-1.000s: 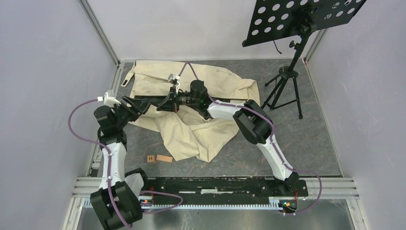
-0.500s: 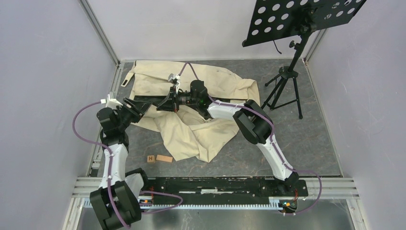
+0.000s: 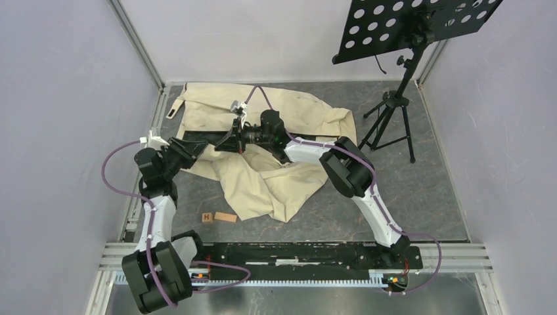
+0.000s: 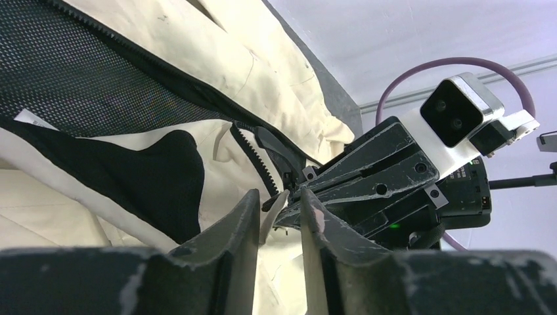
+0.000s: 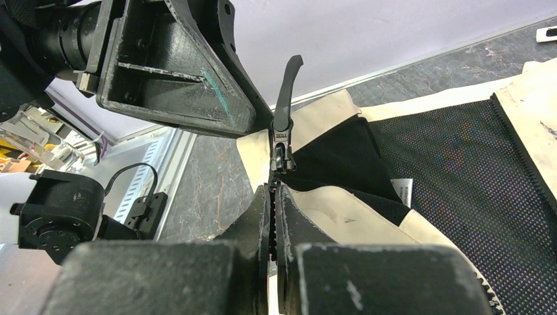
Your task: Zip up the jacket
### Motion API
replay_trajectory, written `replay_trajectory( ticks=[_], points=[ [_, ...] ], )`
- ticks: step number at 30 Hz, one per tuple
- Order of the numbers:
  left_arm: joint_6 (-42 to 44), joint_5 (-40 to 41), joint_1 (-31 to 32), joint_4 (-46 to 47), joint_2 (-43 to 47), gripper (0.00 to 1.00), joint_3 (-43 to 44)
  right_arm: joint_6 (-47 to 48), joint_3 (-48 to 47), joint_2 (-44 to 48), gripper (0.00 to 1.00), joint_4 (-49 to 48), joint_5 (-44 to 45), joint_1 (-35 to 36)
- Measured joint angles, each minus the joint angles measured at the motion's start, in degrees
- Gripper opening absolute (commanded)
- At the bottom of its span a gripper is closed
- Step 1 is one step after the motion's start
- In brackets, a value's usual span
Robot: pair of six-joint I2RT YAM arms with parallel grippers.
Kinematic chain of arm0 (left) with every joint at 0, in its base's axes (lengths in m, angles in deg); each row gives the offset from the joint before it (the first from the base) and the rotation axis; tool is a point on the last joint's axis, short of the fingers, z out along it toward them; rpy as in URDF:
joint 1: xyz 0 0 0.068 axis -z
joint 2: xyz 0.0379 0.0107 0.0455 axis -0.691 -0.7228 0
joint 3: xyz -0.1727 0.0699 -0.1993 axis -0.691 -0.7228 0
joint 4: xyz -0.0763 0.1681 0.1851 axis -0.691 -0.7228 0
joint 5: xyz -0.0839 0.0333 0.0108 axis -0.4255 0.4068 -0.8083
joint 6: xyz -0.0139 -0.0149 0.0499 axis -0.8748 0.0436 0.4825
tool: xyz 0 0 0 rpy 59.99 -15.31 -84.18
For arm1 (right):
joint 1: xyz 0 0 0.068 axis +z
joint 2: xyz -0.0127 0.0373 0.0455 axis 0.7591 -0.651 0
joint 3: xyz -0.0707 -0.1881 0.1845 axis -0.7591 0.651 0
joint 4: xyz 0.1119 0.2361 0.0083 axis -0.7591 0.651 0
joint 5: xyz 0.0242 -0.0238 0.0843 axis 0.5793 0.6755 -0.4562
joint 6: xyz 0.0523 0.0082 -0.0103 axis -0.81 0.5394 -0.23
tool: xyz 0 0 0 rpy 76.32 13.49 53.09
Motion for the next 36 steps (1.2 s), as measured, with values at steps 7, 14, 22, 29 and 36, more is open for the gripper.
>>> replay_trajectory(
  ticks=[7,14,22,29,36],
  points=[
    [-0.17,-0.28,0.00,0.46,-0.98,0.33,-0.68,0.02,0.00,0.00,0.00,0.39,0.50,0.15],
    [-0.17,-0.55,0.00,0.46,-1.14,0.26,-0.76,0.00,0.00,0.00,0.00,0.57,1.31,0.37],
    [-0.13,-0.61,0.00,0.61,-1.62,0.02,-1.44,0.02,-0.11,0.00,0.01,1.92,2.45,0.55],
    [2.71,5.88,0.07,-8.96,-1.95,0.02,-0.11,4.57,-3.74,0.00,0.56,10.25,6.64,0.96],
    [5.22,18.05,0.15,-23.56,-5.22,0.02,2.49,19.89,-13.29,-0.15,0.75,24.37,17.40,0.96]
  ],
)
